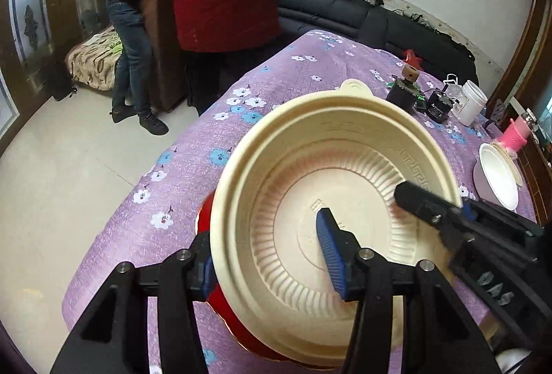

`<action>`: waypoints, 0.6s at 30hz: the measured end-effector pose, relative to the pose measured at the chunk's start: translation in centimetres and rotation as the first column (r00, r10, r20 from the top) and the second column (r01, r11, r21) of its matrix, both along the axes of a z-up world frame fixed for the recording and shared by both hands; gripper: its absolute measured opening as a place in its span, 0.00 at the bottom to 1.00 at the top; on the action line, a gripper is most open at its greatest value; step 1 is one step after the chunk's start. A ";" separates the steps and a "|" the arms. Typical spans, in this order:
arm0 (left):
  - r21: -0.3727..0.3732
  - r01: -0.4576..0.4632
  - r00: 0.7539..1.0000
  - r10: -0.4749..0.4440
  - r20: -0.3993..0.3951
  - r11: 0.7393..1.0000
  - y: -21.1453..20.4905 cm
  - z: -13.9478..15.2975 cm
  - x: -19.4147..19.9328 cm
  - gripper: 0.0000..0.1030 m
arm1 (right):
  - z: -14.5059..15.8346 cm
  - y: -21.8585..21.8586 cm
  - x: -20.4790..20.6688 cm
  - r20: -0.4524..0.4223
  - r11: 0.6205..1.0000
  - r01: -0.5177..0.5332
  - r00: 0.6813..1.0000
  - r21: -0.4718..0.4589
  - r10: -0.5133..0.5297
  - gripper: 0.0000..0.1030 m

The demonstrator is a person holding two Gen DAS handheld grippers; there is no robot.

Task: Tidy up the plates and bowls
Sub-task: 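Carry the beige bowl onto the red plate stack and open the right tool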

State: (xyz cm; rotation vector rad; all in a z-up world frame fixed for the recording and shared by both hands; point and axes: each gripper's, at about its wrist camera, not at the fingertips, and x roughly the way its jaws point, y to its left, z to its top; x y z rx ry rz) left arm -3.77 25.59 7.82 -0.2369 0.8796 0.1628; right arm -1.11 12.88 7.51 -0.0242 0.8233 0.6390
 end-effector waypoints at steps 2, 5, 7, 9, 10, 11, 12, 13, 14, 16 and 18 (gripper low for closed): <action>-0.005 0.004 1.000 -0.004 0.006 1.000 0.2 0.1 -0.1 0.60 | -0.6 0.3 -0.1 0.022 0.999 0.007 1.000 -0.047 -0.006 0.15; -0.008 -0.002 0.999 0.003 0.042 1.000 0.2 0.8 -0.9 0.71 | -1.1 0.7 0.0 0.063 0.996 0.028 0.998 -0.088 -0.023 0.16; -0.013 -0.004 0.998 0.005 0.062 1.000 0.3 1.1 -1.2 0.73 | -1.0 0.8 -0.1 0.095 0.993 0.045 0.995 -0.105 -0.035 0.18; -0.028 -0.008 0.997 0.011 0.078 1.000 0.5 1.4 -1.8 0.73 | -1.1 0.9 -0.1 0.108 0.992 0.045 0.994 -0.117 -0.032 0.28; -0.038 -0.015 0.996 0.018 0.087 0.999 0.7 1.6 -2.1 0.73 | -1.1 0.9 -0.1 0.111 0.992 0.043 0.993 -0.116 -0.030 0.38; -0.043 -0.021 0.995 0.024 0.092 0.999 0.8 1.7 -2.3 0.73 | -1.1 0.8 -0.1 0.116 0.994 0.037 0.993 -0.104 -0.025 0.43; -0.053 -0.030 0.994 0.036 0.103 0.998 0.9 1.9 -2.7 0.73 | -1.0 0.7 -0.2 0.121 0.994 0.038 0.992 -0.099 -0.026 0.44; -0.061 -0.038 0.993 0.044 0.111 0.997 1.1 2.1 -3.0 0.73 | -0.9 0.6 -0.4 0.131 0.995 0.043 0.991 -0.092 -0.031 0.46; -0.070 -0.046 0.991 0.054 0.122 0.996 1.3 2.3 -3.4 0.73 | -0.7 0.4 -0.5 0.142 0.995 0.048 0.989 -0.083 -0.036 0.49; -0.081 -0.057 0.988 0.068 0.141 0.995 1.5 2.8 -4.2 0.73 | -0.2 0.0 -0.9 0.152 0.997 0.053 0.987 -0.059 -0.044 0.52; -0.074 -0.065 0.983 0.076 0.166 0.995 1.2 3.4 -5.0 0.74 | 0.4 -0.6 -1.4 0.158 0.998 0.061 0.986 -0.027 -0.056 0.54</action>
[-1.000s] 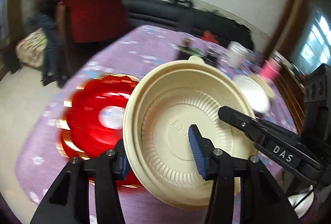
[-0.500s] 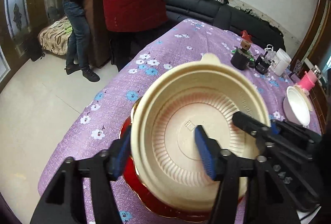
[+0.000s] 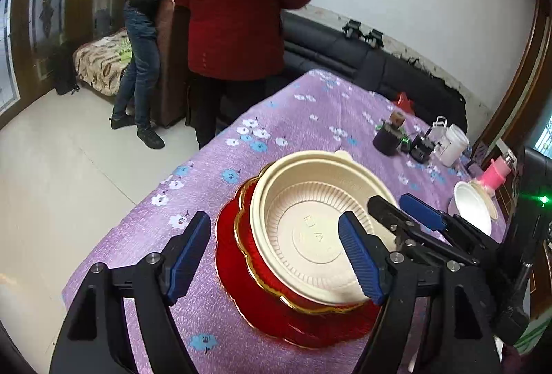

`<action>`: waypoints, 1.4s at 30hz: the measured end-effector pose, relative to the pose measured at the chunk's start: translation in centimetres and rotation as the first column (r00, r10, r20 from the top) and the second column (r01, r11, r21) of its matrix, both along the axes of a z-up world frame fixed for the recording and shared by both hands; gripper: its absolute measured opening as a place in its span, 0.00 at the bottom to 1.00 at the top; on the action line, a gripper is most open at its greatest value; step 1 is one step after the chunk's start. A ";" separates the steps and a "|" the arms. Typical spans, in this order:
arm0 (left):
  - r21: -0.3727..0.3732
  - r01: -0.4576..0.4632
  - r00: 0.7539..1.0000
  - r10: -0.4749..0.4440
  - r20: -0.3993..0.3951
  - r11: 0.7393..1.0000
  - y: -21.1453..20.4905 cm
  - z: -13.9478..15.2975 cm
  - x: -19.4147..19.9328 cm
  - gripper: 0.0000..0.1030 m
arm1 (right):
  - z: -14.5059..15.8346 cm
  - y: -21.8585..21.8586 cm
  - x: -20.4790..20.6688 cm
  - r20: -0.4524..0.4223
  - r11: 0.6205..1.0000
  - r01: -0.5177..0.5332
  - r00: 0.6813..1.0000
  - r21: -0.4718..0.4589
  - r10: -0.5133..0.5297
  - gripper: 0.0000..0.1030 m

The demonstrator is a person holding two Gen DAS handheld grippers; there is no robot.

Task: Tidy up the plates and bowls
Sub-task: 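Carry the beige bowl onto the red plate stack and open the right tool, then reach the right tool to the white bowl and grasp its rim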

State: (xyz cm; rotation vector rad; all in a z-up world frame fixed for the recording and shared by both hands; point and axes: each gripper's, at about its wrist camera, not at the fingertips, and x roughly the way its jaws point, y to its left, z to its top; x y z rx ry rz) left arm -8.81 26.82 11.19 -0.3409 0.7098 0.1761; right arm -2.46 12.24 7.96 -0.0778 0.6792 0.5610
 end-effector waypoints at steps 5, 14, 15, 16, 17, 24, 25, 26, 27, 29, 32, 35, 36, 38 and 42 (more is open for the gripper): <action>0.055 -0.003 0.999 0.001 0.043 0.998 -2.0 1.1 -0.9 0.78 | 1.2 -2.4 -1.5 0.029 0.999 0.029 0.999 0.037 -0.030 0.58; 0.187 -0.026 0.987 -0.004 0.162 0.982 -7.5 2.6 -2.5 0.94 | -0.1 -9.6 -3.3 0.058 0.989 0.150 0.987 -0.006 -0.149 0.60; 0.173 0.003 0.986 -0.032 0.162 0.985 -8.2 2.6 -2.4 0.94 | -0.5 -11.0 -3.2 0.056 0.984 0.179 0.982 -0.008 -0.178 0.60; 0.169 0.019 0.986 -0.046 0.159 0.985 -8.6 2.5 -2.3 0.94 | -0.7 -12.0 -2.9 0.052 0.980 0.198 0.979 -0.008 -0.197 0.61; 0.168 0.044 0.986 -0.070 0.151 0.985 -9.2 2.4 -2.1 0.94 | -1.1 -13.8 -2.6 0.038 0.972 0.233 0.972 -0.005 -0.233 0.61; 0.172 0.185 0.976 -0.201 0.086 0.968 -13.4 1.1 -1.0 0.94 | -2.4 -25.9 -0.7 -0.115 0.873 0.480 0.876 0.090 -0.469 0.61; 0.172 0.193 0.975 -0.209 0.080 0.966 -13.9 0.9 -0.9 0.94 | -2.6 -27.7 -0.5 -0.140 0.849 0.517 0.854 0.108 -0.502 0.61; 0.170 0.207 0.973 -0.221 0.070 0.964 -14.4 0.7 -0.7 0.94 | -2.8 -29.2 -0.1 -0.162 0.826 0.550 0.832 0.120 -0.531 0.61; 0.168 0.216 0.971 -0.229 0.062 0.962 -14.8 0.6 -0.6 0.94 | -2.9 -30.9 0.2 -0.184 0.800 0.585 0.808 0.134 -0.560 0.61; 0.158 0.239 0.968 -0.248 0.044 0.958 -15.6 0.3 -0.3 0.94 | -3.2 -33.2 1.0 -0.217 0.760 0.631 0.773 0.156 -0.597 0.61; 0.164 0.254 0.964 -0.262 0.032 0.953 -16.5 0.1 -0.3 0.94 | -3.3 -34.8 2.4 -0.251 0.729 0.661 0.746 0.176 -0.616 0.61; 0.183 0.264 0.962 -0.273 0.022 0.947 -17.1 0.0 -0.5 0.94 | -3.4 -35.1 4.5 -0.269 0.724 0.668 0.739 0.172 -0.617 0.60; 0.186 0.267 0.961 -0.275 0.017 0.945 -17.4 0.0 -0.5 0.94 | -3.5 -35.0 5.1 -0.272 0.724 0.669 0.737 0.165 -0.619 0.60; 0.191 0.273 0.960 -0.279 0.007 0.943 -17.7 -0.1 -0.5 0.94 | -3.9 -34.6 6.6 -0.285 0.729 0.666 0.738 0.159 -0.612 0.60; 0.184 0.294 0.955 -0.297 -0.013 0.938 -18.3 -0.1 0.1 0.94 | -5.0 -34.4 8.4 -0.337 0.718 0.673 0.727 0.179 -0.598 0.57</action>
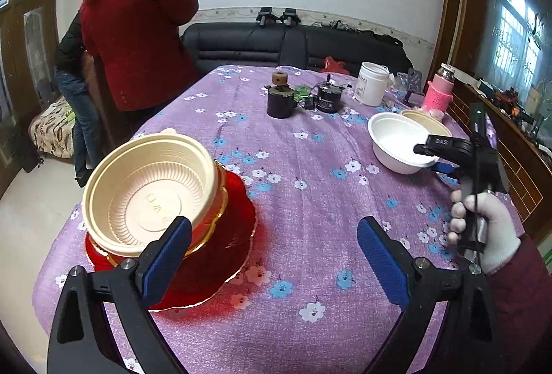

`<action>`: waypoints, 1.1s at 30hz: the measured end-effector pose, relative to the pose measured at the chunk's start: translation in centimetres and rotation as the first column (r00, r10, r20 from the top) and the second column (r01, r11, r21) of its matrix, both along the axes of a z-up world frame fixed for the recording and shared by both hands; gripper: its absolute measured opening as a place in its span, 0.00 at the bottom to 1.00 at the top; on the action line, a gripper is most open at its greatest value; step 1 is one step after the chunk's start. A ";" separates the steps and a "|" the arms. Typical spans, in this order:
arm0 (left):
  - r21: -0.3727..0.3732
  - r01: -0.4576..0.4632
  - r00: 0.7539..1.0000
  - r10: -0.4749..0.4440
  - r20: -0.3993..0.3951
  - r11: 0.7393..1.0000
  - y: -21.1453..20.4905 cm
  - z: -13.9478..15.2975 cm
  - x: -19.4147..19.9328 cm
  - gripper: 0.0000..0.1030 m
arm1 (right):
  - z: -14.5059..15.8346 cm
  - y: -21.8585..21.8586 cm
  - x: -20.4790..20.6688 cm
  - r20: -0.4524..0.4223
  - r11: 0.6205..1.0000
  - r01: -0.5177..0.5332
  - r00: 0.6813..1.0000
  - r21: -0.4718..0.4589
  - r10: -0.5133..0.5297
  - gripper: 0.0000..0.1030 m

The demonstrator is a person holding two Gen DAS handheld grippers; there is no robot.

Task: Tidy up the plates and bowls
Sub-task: 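Reach the right tool to the white bowl and grasp its rim, then carry the white bowl onto the beige bowl and open the right tool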

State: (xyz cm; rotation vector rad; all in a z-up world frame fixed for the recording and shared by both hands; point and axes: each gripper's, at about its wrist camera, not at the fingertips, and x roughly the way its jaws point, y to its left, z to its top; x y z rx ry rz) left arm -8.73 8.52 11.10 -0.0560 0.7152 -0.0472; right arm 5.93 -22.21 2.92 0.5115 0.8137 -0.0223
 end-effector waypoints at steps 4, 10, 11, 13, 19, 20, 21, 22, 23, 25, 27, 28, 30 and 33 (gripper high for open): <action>-0.035 0.045 0.998 -0.046 -0.036 0.998 -1.0 -0.1 1.3 0.94 | -1.2 -0.1 0.7 -0.018 0.999 -0.016 1.000 0.038 0.016 0.25; -0.098 0.075 0.992 -0.084 -0.092 0.992 -2.9 -1.0 4.5 0.94 | -2.1 -0.5 -0.4 -0.026 0.987 -0.082 0.996 0.137 0.086 0.12; -0.098 0.076 0.992 -0.085 -0.097 0.992 -3.3 -1.1 5.1 0.94 | -2.0 -0.5 -0.6 -0.026 0.985 -0.095 0.995 0.142 0.100 0.11; -0.100 0.077 0.990 -0.088 -0.113 0.992 -4.0 -1.6 6.5 0.94 | -1.8 -0.3 -1.3 -0.045 0.979 -0.138 0.988 0.151 0.146 0.11; -0.134 0.087 0.978 -0.110 -0.177 0.987 -6.3 -3.3 11.0 0.93 | -2.0 0.6 -2.8 -0.083 0.938 -0.275 0.951 0.212 0.298 0.12; -0.132 0.084 0.976 -0.108 -0.186 0.988 -6.7 -3.7 11.7 0.93 | -2.1 0.5 -2.9 -0.080 0.934 -0.282 0.949 0.219 0.305 0.13; -0.122 0.078 0.974 -0.102 -0.203 0.989 -7.3 -4.3 12.9 0.93 | -2.2 0.5 -2.7 -0.079 0.933 -0.288 0.947 0.215 0.311 0.13; -0.118 0.077 0.972 -0.101 -0.211 0.990 -7.5 -4.6 13.6 0.93 | -2.2 0.5 -2.6 -0.078 0.936 -0.289 0.948 0.201 0.309 0.13; -0.113 0.077 0.969 -0.102 -0.227 0.991 -8.0 -5.1 14.6 0.93 | -2.2 0.5 -2.7 -0.076 0.939 -0.288 0.949 0.190 0.306 0.13; -0.110 0.084 0.960 -0.110 -0.259 0.990 -8.8 -5.9 16.6 0.85 | -2.3 0.5 -2.9 -0.069 0.943 -0.287 0.951 0.171 0.302 0.13; -0.112 0.097 0.954 -0.124 -0.274 0.989 -9.6 -6.3 18.0 0.78 | -2.1 0.5 -3.0 -0.060 0.949 -0.285 0.954 0.133 0.294 0.13; -0.118 0.105 0.951 -0.135 -0.279 0.987 -10.1 -6.4 18.7 0.77 | -2.1 0.6 -3.1 -0.055 0.954 -0.281 0.956 0.107 0.287 0.13; -0.118 0.122 0.946 -0.151 -0.287 0.985 -11.0 -6.7 19.5 0.67 | -2.1 0.6 -2.9 -0.049 0.957 -0.271 0.960 0.099 0.277 0.14; -0.118 0.162 0.923 -0.192 -0.334 0.980 -12.5 -7.5 20.2 0.26 | -2.2 0.5 -2.9 -0.051 0.961 -0.261 0.963 0.090 0.266 0.15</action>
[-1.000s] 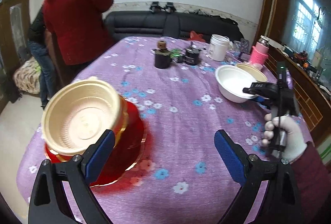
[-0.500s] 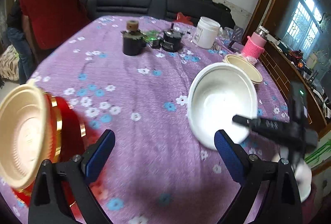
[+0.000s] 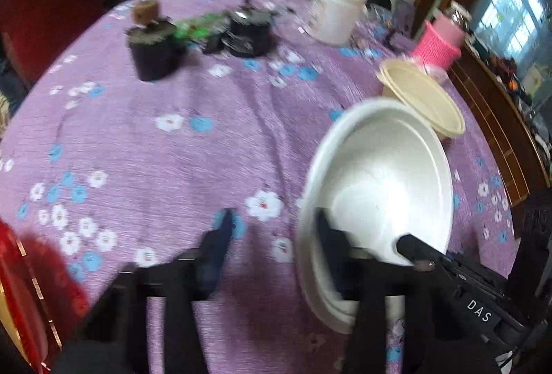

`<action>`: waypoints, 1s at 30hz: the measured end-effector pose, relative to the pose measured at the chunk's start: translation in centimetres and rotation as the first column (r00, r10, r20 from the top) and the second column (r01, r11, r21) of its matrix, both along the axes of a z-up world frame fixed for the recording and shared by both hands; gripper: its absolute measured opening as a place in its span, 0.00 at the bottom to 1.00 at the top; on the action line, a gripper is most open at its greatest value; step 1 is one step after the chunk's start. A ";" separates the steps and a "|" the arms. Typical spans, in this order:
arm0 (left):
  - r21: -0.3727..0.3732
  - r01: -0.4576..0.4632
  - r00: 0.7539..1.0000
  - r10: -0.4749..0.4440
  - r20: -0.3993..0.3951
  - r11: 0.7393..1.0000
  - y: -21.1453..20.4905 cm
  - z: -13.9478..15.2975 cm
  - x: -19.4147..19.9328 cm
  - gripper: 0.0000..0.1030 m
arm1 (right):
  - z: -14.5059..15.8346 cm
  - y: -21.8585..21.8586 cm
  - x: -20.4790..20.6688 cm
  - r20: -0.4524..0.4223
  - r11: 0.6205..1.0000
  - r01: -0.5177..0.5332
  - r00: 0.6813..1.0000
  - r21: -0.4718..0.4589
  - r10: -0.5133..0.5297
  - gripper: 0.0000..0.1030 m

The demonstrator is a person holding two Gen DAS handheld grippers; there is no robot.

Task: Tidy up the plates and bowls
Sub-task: 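Carry the white bowl onto the beige bowl and open the right tool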

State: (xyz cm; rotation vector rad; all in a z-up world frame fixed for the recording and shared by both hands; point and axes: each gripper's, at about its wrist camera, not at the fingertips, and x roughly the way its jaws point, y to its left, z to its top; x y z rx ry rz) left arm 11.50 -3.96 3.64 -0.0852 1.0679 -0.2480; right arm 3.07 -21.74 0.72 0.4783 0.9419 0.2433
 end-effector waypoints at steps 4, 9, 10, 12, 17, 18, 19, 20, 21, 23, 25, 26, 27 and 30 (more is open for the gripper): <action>0.042 0.014 1.000 -0.015 0.008 0.999 -1.0 -0.4 -0.6 0.12 | 0.1 -0.1 -0.2 0.012 1.000 0.005 1.000 0.004 -0.005 0.16; 0.052 -0.011 0.999 0.009 0.038 0.999 -0.4 0.5 -2.3 0.12 | 1.6 1.2 -1.1 0.091 0.998 0.001 0.996 -0.061 0.005 0.16; 0.054 -0.015 0.999 0.013 0.049 0.998 -0.1 0.9 -2.7 0.12 | 1.9 1.5 -1.4 0.109 0.997 -0.003 0.994 -0.074 0.011 0.16; 0.059 -0.029 0.997 0.025 0.071 0.998 0.6 1.7 -3.8 0.12 | 2.2 2.2 -1.6 0.134 0.996 -0.018 0.991 -0.082 0.029 0.16; 0.060 -0.073 0.991 0.066 0.119 0.995 2.7 3.7 -6.9 0.12 | 3.0 3.9 -2.6 0.199 0.995 -0.086 0.975 -0.057 0.096 0.17; 0.053 -0.086 0.987 0.078 0.141 0.995 3.5 4.5 -8.0 0.12 | 3.4 4.3 -3.1 0.213 0.994 -0.102 0.971 -0.045 0.109 0.17; 0.047 -0.092 0.985 0.084 0.153 0.995 3.9 4.9 -8.6 0.13 | 3.9 4.8 -3.4 0.227 0.992 -0.117 0.966 -0.039 0.123 0.17; 0.037 -0.098 0.982 0.091 0.168 0.994 4.6 5.5 -9.4 0.13 | 4.5 5.4 -4.0 0.246 0.991 -0.128 0.960 -0.039 0.134 0.17; 0.035 -0.115 0.976 0.106 0.190 0.993 5.7 6.2 -10.6 0.13 | 5.1 6.2 -4.5 0.260 0.990 -0.138 0.955 -0.039 0.143 0.17; 0.026 -0.136 0.969 0.128 0.213 0.990 7.3 7.2 -11.7 0.13 | 6.3 8.0 -5.4 0.278 0.985 -0.168 0.945 -0.046 0.174 0.17; 0.007 -0.168 0.961 0.162 0.222 0.986 9.7 8.0 -12.9 0.15 | 7.3 10.1 -6.4 0.294 0.979 -0.193 0.934 -0.068 0.204 0.17; 0.002 -0.179 0.959 0.174 0.224 0.984 10.4 8.3 -13.3 0.16 | 7.8 11.2 -6.6 0.298 0.975 -0.210 0.928 -0.075 0.222 0.17; -0.004 -0.200 0.954 0.195 0.229 0.980 11.7 8.6 -13.8 0.16 | 8.2 12.5 -6.8 0.298 0.970 -0.229 0.923 -0.081 0.242 0.17; -0.009 -0.257 0.936 0.251 0.245 0.966 15.0 9.4 -15.1 0.17 | 9.1 15.8 -6.8 0.299 0.955 -0.282 0.907 -0.091 0.297 0.17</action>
